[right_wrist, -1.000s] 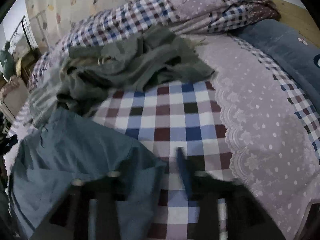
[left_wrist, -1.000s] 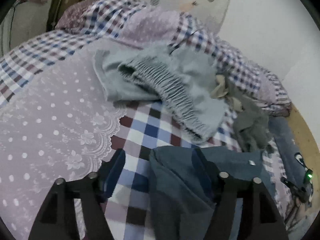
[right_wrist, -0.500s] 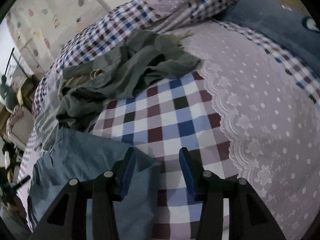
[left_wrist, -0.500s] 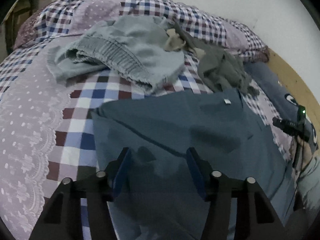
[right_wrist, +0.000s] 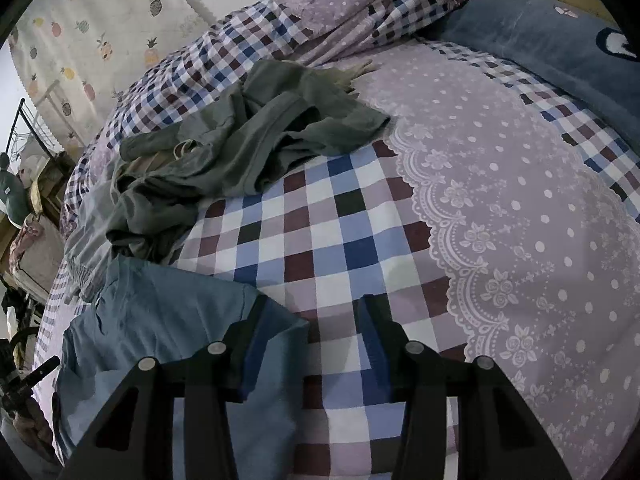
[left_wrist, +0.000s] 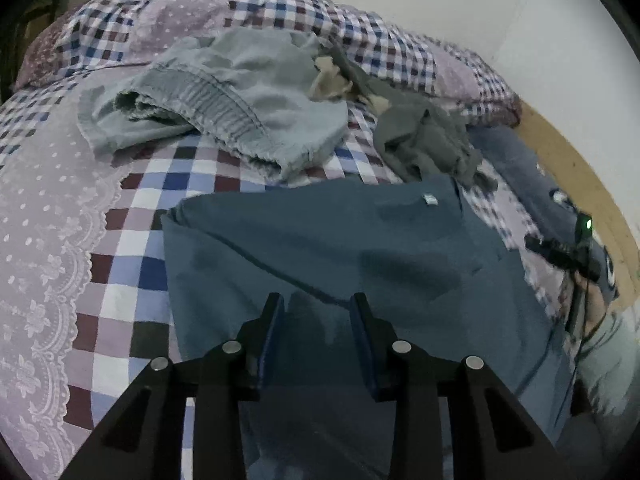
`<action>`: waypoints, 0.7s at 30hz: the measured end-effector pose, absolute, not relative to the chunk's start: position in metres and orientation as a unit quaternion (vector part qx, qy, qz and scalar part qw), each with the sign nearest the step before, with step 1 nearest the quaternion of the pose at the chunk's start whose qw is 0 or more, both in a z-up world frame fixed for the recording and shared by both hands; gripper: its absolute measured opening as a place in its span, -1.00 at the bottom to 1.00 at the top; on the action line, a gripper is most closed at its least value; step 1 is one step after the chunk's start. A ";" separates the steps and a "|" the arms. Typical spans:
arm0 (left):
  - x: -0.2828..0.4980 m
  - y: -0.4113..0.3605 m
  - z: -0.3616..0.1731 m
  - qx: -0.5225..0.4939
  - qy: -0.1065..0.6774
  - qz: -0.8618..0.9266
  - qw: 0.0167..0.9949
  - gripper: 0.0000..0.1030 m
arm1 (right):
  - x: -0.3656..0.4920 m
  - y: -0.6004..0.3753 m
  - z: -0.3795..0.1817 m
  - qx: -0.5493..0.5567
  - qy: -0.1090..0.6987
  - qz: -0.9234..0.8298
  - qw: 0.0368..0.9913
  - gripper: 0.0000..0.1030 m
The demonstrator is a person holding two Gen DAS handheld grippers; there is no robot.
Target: Fold clothes
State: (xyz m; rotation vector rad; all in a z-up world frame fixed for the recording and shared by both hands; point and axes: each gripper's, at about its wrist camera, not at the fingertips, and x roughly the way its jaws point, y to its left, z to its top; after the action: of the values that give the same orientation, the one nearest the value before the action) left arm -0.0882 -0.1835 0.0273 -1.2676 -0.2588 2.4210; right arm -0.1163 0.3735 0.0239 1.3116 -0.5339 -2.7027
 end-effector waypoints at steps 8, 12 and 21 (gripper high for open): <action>-0.095 -0.212 0.030 -0.444 -0.189 0.856 0.184 -0.28 | -0.112 0.374 0.030 0.419 -0.178 -0.889 0.040 -0.06; -0.092 -0.223 0.037 -0.434 -0.207 0.860 0.173 -0.14 | -0.111 0.374 0.032 0.418 -0.180 -0.890 0.038 -0.06; -0.088 -0.202 0.019 -0.486 -0.125 0.852 0.148 -0.13 | -0.109 0.369 0.033 0.417 -0.182 -0.890 0.038 -0.06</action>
State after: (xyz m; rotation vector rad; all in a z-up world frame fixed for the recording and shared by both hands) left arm -0.0876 -0.2016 0.0194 -1.3969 -0.3582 2.4512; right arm -0.1089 0.3691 0.0333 1.2799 -0.5570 -2.7302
